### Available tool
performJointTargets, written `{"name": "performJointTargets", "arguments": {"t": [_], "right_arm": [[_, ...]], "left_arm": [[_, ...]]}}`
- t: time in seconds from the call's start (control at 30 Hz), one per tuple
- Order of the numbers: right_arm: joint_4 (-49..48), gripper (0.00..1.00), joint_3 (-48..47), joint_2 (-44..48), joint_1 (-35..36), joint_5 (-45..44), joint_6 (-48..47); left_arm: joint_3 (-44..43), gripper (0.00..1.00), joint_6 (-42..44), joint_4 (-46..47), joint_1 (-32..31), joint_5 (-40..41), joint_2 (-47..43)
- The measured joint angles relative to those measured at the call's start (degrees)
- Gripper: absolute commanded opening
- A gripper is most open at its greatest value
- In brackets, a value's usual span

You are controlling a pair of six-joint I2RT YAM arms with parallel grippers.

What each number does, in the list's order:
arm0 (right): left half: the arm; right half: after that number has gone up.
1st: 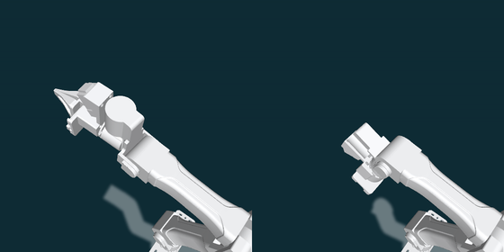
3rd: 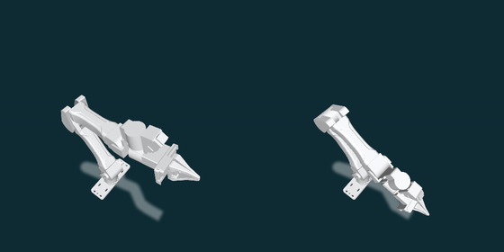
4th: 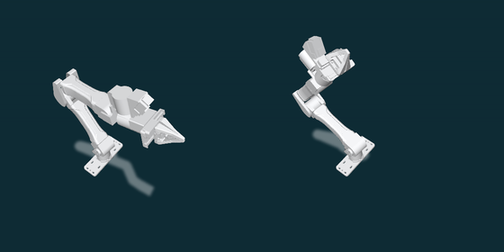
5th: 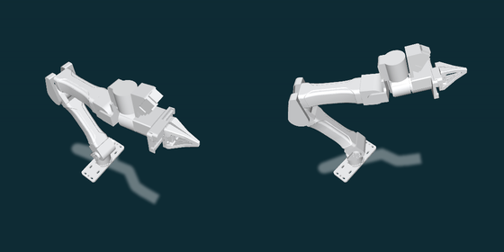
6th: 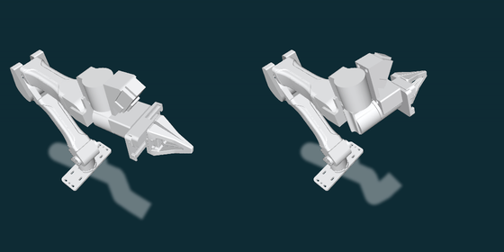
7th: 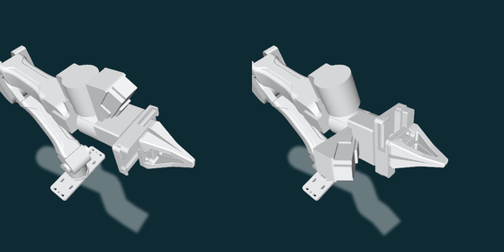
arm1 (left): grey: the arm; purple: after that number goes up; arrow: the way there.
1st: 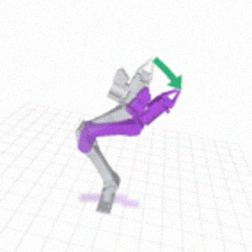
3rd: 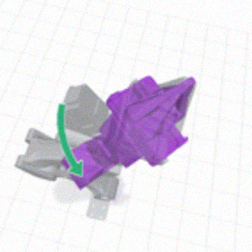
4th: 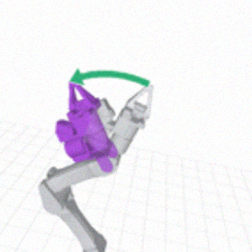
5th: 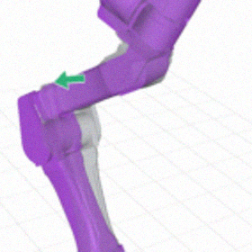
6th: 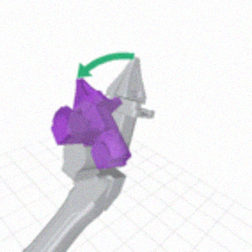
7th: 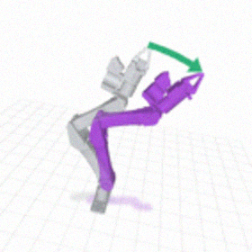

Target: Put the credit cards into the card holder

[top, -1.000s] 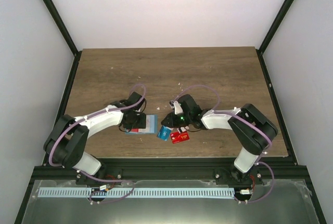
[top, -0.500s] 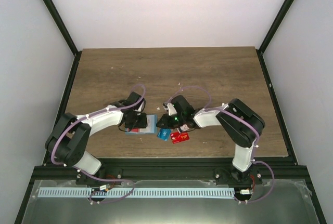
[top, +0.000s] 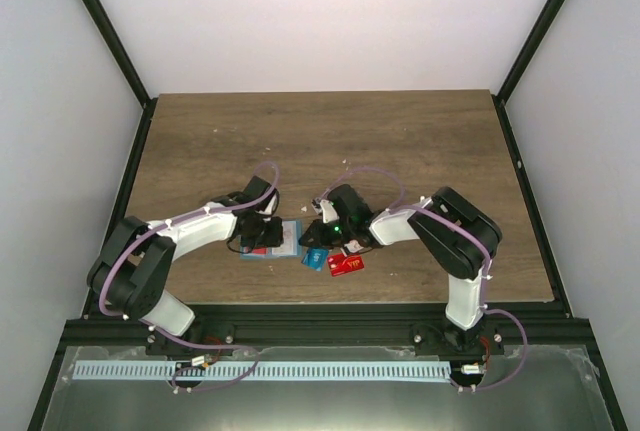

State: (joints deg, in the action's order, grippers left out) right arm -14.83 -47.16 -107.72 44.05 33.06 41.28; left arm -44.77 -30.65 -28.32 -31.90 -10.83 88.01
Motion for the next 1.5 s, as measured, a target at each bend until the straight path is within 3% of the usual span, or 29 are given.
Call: {"name": "performJointTargets", "arguments": {"t": [0.17,0.33,0.5,0.77,0.9,1.5], "right_arm": [[-0.02,0.1,0.0,0.0,0.0,-0.02,0.02],[0.2,0.11,0.0,0.07,-0.04,-0.17,-0.11],[1.88,0.14,0.07,1.57,-0.5,-1.01,-0.5],[0.98,0.19,0.79,5.86,-0.74,-0.2,0.39],[-0.61,0.2,1.03,5.95,-0.74,1.4,1.79],[-4.24,0.27,0.59,0.72,-0.72,4.9,5.14]], "left_arm": [[0.0,0.28,-0.57,0.39,0.02,-1.18,0.0],[0.0,0.42,-0.66,0.5,-0.02,-1.49,-0.17],[0.0,0.43,-0.61,-1.38,-0.39,0.35,-2.95],[-0.15,0.19,-0.46,-4.31,-0.39,3.91,-8.48],[-0.15,0.12,-0.33,-4.37,-0.39,5.05,-7.74],[0.81,0.06,0.94,-0.7,-0.39,5.31,-1.57]]}}
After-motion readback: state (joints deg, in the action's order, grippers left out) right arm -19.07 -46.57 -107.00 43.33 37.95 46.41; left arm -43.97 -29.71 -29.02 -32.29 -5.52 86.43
